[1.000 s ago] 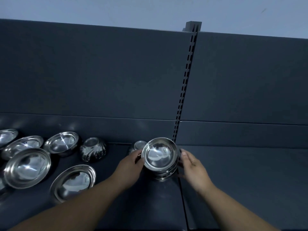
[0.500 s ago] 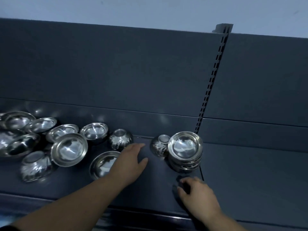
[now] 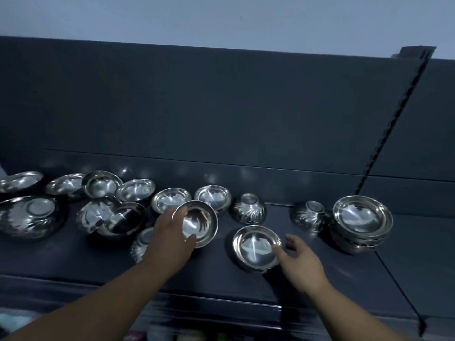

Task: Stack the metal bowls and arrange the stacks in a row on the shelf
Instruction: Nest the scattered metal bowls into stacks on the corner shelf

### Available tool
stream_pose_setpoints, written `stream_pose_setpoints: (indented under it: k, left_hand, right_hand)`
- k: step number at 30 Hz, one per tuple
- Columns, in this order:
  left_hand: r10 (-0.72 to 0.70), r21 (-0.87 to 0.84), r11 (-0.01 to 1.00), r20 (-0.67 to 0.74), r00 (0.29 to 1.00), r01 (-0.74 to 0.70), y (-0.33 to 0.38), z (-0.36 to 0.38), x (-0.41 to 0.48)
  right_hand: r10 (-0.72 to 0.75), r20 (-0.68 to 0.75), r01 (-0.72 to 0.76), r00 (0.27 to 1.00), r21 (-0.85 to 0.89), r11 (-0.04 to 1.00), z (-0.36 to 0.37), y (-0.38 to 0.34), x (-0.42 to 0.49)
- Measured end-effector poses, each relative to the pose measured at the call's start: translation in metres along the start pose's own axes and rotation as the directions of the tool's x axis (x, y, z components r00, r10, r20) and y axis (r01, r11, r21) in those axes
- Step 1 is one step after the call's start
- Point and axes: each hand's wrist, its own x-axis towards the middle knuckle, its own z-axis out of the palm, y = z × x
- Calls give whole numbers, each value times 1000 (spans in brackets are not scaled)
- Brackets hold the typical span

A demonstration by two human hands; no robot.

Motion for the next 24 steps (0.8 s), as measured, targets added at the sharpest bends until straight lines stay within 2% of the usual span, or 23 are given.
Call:
stream_pose_setpoints:
  k: [3, 6, 9, 15, 24]
  left_hand:
    - [-75, -51, 996, 18, 997, 76, -14, -3, 13]
    - [-123, -91, 987, 96, 988, 131, -21, -2, 31]
    - [-137, -65, 987, 140, 981, 147, -21, -2, 42]
    - [-79, 17, 997, 148, 986, 77, -21, 0, 51]
    - [-138, 70, 990, 194, 971, 127, -5, 3, 53]
  right_hand:
    - [76, -6, -75, 997, 24, 997, 9, 3, -3]
    - [152, -16, -150, 988, 111, 983, 16, 7, -1]
    - [200, -13, -194, 980, 200, 961, 21, 9, 2]
    - [204, 38, -204, 978, 355, 912, 21, 11, 6]
    - [100, 161, -148, 982, 321, 936, 3, 13, 10]
